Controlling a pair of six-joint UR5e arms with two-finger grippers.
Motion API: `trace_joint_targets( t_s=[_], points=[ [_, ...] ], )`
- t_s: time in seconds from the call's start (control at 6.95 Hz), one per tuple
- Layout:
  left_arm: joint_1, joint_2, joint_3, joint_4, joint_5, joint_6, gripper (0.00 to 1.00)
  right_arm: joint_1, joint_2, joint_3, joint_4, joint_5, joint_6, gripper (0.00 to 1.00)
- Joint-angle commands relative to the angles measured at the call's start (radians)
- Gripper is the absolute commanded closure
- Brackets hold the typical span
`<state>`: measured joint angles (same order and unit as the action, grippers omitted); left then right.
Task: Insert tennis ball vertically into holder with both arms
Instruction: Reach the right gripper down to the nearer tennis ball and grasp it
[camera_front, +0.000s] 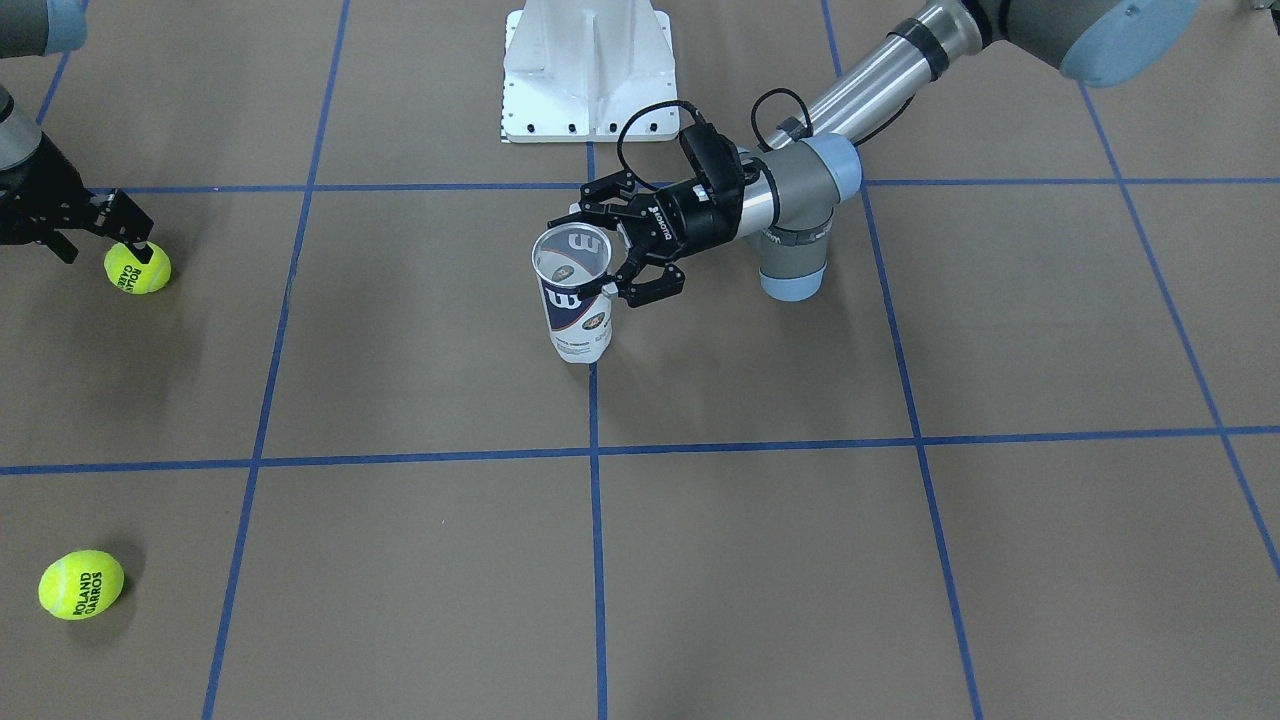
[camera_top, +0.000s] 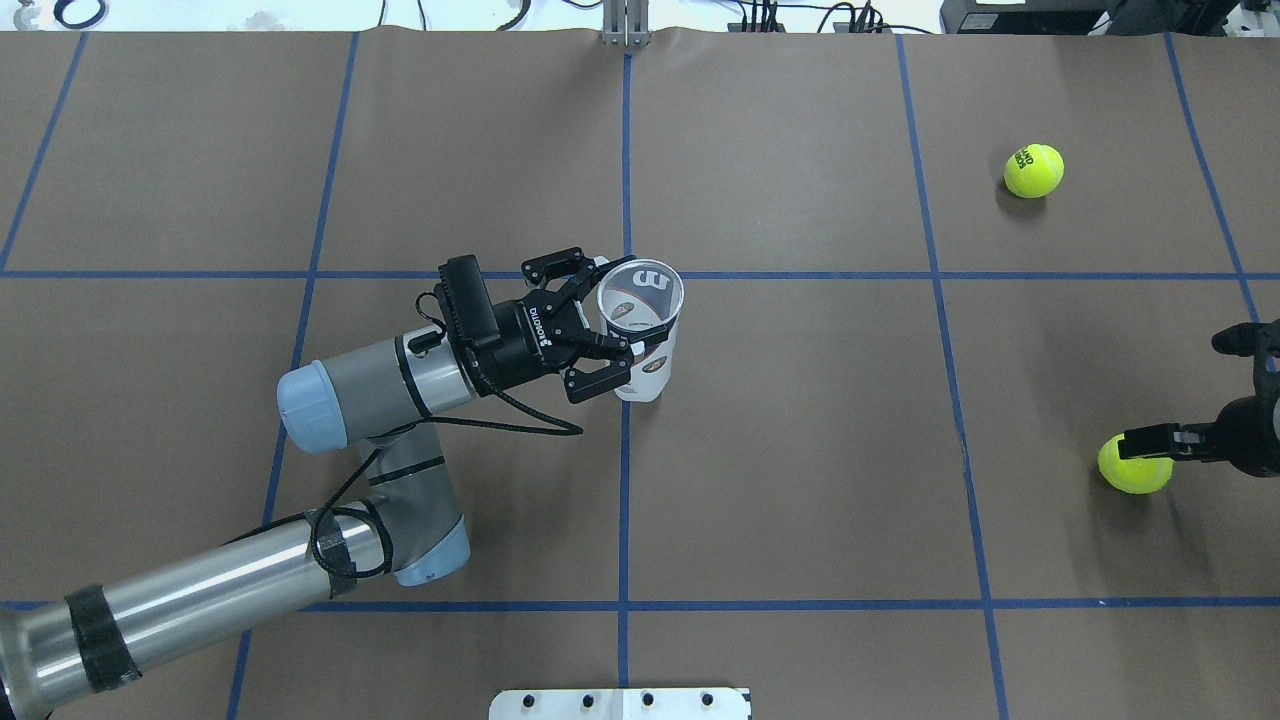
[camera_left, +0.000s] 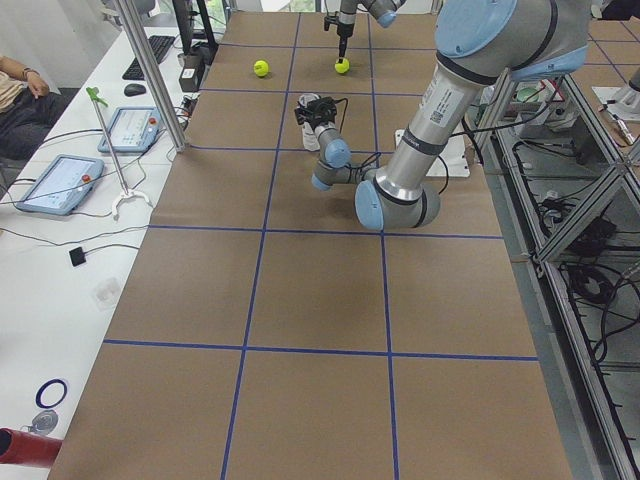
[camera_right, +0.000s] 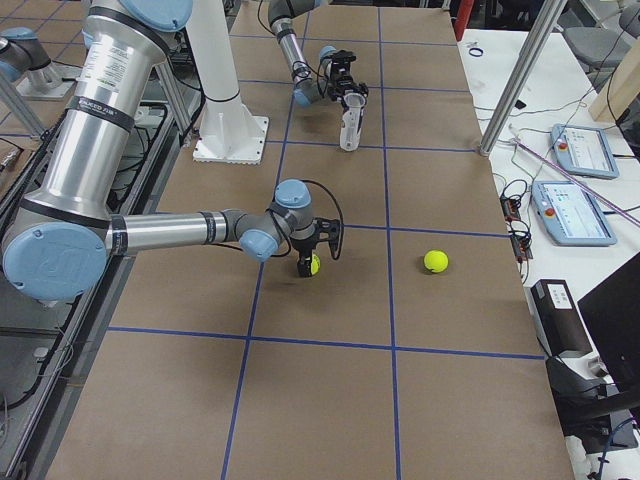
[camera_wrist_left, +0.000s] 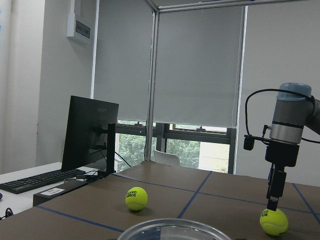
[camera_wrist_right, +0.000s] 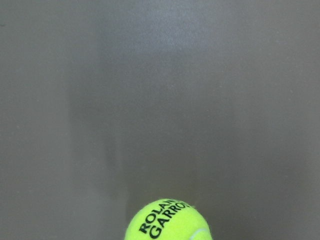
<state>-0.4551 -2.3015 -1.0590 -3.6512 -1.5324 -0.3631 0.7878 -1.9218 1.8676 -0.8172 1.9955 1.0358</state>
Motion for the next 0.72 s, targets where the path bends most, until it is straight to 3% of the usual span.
trace_joint_targets(
  t_s=[0.0, 0.14, 0.29, 0.43, 0.58],
  points=[
    [0.001, 0.001, -0.001, -0.001, 0.000, 0.000, 0.23, -0.022, 0.001, -0.033, 0.053, -0.001, 0.006, 0.00],
    [0.001, 0.001, -0.001, -0.001, 0.000, 0.000, 0.23, -0.034, 0.004, -0.034, 0.053, -0.003, 0.009, 0.01],
    [0.001, 0.001, -0.001, 0.000, 0.000, 0.000, 0.23, -0.041, 0.004, -0.034, 0.052, -0.003, 0.009, 0.20],
    [0.001, 0.001, -0.001, -0.001, 0.000, 0.000, 0.23, -0.047, 0.006, -0.036, 0.050, -0.003, 0.009, 0.59],
    [0.001, 0.001, -0.001, -0.001, 0.000, 0.000, 0.23, -0.047, 0.007, -0.035, 0.049, -0.001, 0.009, 0.90]
  ],
)
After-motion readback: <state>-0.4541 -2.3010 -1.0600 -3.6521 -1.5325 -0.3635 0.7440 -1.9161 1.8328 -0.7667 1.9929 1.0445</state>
